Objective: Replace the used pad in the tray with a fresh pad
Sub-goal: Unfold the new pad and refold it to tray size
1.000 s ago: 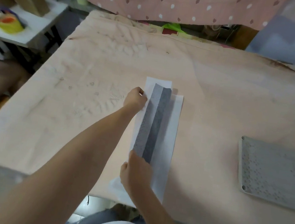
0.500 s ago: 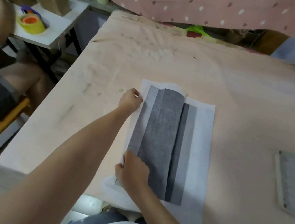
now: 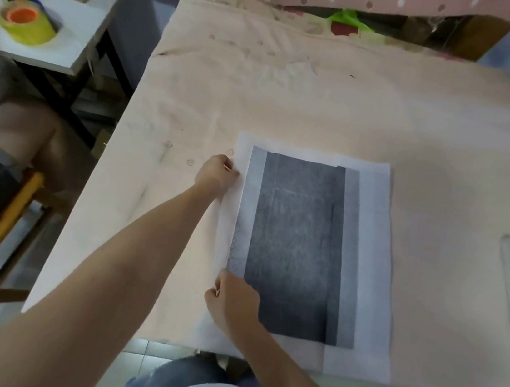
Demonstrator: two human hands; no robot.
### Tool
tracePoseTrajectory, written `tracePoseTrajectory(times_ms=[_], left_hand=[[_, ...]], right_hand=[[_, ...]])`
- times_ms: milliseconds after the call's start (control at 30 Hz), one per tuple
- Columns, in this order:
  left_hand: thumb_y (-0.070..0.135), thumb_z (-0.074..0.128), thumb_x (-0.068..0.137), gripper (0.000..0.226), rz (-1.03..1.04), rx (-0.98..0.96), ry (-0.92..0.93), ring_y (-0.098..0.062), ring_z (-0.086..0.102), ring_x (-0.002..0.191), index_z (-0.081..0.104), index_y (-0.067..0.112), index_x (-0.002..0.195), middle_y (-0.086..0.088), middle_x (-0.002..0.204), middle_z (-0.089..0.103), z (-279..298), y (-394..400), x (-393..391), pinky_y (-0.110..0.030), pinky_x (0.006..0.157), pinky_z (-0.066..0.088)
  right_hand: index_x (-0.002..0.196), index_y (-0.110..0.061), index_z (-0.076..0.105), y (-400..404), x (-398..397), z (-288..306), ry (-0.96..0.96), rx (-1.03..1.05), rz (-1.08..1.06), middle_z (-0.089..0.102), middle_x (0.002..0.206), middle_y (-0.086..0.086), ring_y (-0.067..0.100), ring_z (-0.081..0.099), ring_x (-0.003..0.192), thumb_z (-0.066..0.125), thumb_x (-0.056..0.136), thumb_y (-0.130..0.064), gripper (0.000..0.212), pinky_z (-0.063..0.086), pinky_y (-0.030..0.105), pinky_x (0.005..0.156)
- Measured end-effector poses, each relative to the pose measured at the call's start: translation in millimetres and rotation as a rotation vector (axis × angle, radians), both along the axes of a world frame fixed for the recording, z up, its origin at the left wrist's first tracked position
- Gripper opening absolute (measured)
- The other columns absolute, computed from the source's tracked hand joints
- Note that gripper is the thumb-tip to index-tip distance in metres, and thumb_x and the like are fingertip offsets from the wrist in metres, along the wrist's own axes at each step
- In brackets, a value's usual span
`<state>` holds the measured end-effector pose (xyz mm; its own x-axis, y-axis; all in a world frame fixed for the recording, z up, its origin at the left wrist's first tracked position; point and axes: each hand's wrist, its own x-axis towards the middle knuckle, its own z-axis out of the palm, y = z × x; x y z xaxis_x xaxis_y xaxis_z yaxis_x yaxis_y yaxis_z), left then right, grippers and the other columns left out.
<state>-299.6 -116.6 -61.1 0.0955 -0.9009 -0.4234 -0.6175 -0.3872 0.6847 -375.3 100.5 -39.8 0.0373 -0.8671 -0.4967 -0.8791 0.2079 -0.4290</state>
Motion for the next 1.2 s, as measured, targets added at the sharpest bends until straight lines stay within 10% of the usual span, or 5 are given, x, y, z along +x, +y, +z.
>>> tracePoseTrajectory(times_ms=[800,1200], left_hand=[[0.016,0.043,0.081,0.006,0.026,-0.075,-0.205,-0.024,0.052,0.073,0.043,0.016,0.087,0.002,0.081,0.055,-15.9,6.6,0.0,-0.028,0.064,0.036],[0.018,0.052,0.092,0.009,-0.335,-0.229,-0.106,-0.026,0.058,0.080,0.044,0.016,0.092,-0.007,0.090,0.062,7.1,21.7,-107.0,-0.035,0.066,0.045]], right_hand=[[0.088,-0.006,0.057,23.7,21.9,-20.7,0.076,0.000,0.340,0.062,0.090,0.014,0.029,0.061,0.080,0.041,0.093,-0.023,0.024,0.038,0.033,0.068],[0.084,-0.016,0.053,21.2,-93.5,-8.8,0.058,-0.240,-0.533,0.052,0.083,-0.002,0.013,0.051,0.072,0.053,0.088,-0.025,0.010,0.032,0.023,0.059]])
